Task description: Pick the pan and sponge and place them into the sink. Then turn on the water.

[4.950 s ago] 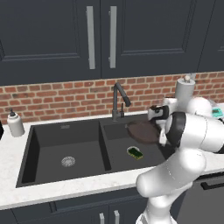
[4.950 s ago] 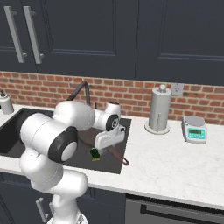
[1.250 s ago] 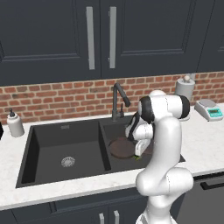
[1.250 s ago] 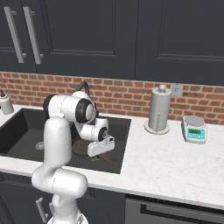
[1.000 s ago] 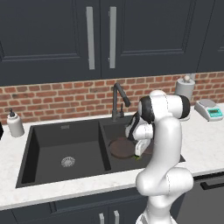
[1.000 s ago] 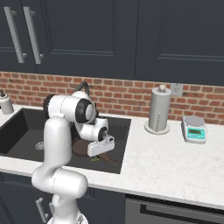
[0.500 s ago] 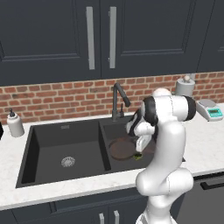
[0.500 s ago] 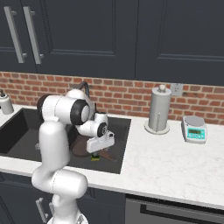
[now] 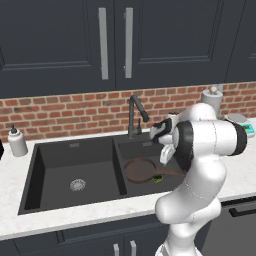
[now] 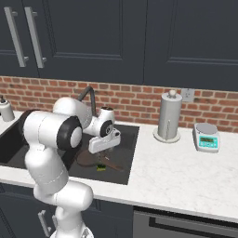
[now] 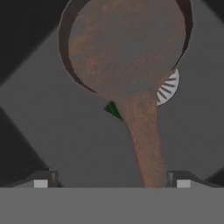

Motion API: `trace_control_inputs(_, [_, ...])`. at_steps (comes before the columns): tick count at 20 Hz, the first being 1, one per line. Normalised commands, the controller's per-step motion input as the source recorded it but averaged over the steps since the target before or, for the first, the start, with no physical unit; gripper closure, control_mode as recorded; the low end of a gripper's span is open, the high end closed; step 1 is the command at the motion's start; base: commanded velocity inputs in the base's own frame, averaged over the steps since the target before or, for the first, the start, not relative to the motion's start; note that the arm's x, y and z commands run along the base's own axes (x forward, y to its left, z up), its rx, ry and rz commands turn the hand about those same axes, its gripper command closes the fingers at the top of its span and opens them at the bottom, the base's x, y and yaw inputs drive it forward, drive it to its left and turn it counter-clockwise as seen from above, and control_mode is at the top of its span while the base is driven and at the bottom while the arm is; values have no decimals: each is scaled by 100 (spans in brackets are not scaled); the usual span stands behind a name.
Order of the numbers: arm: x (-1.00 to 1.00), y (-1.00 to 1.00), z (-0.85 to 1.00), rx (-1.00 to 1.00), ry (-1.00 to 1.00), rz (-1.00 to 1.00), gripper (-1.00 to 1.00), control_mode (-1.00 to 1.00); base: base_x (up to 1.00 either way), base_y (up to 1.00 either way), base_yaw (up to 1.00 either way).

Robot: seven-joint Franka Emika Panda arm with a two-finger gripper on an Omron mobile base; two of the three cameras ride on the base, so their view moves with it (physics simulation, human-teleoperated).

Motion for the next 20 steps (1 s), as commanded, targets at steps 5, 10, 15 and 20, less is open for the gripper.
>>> trace_control_inputs(5, [-28, 0, 67, 7, -8, 0, -100, -100, 0, 0, 0])
trace_control_inputs(10, [-7, 0, 37, 5, -1, -2, -100, -100, 0, 0, 0])
trace_control_inputs(15, [0, -8, 4, 5, 0, -1, -100, -100, 0, 0, 0])
trace_control_inputs(20, [0, -3, 3, 16, 0, -1, -100, -100, 0, 0, 0])
